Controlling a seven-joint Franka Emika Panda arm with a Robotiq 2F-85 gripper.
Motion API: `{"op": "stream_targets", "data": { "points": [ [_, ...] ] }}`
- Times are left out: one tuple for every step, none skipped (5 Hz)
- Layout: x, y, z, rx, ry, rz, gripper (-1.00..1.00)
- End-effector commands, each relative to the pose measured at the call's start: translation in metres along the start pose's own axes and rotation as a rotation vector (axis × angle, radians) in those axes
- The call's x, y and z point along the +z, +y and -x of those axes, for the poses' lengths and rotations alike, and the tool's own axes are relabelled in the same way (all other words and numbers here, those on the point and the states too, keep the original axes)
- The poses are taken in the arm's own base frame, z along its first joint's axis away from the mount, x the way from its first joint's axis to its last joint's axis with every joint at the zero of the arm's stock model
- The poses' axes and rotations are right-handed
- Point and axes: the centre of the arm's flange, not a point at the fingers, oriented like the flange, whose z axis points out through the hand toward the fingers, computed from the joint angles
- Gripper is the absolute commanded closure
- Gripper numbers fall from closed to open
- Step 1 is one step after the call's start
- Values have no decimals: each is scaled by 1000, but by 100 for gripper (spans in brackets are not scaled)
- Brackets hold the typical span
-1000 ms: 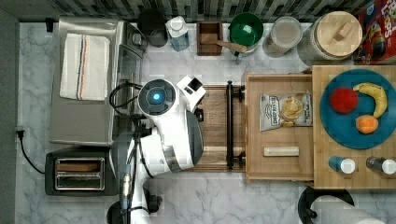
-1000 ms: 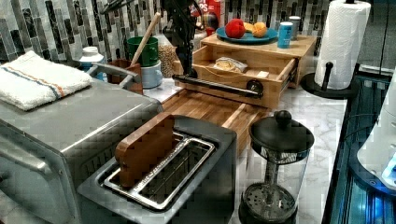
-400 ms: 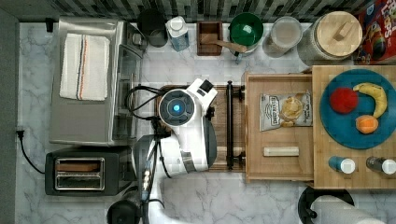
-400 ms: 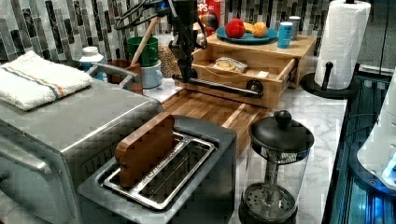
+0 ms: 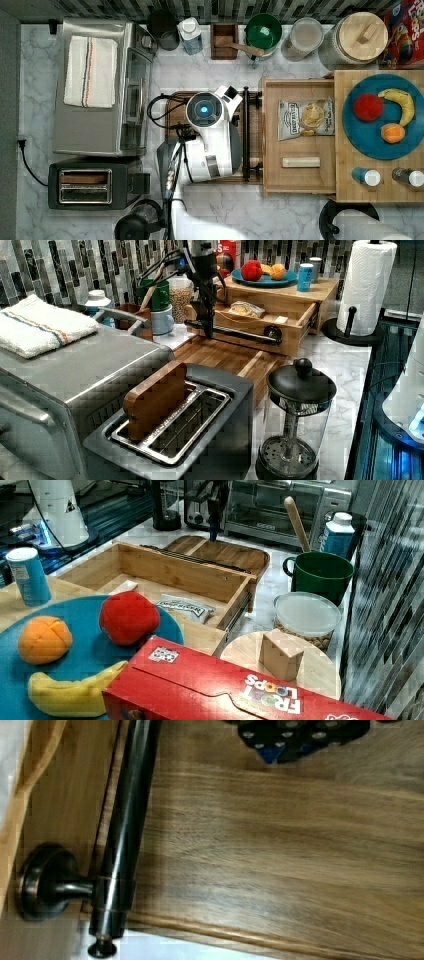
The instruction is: Close the drawer.
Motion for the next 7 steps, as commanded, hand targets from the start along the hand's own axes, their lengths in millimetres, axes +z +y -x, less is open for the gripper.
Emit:
{"op": "stream_targets", "data": {
  "points": [
    [18, 21, -2, -27, -6, -41, 100],
    [7, 29, 7, -35, 29, -6, 100],
    [2, 49, 10, -51, 97, 28, 100],
    [10, 75, 9, -49, 167, 47, 100],
    [16, 107, 4, -65, 126, 19, 100],
    [19, 135, 7, -65, 60, -14, 100],
    [29, 157, 17, -62, 49, -35, 100]
  ]
}}
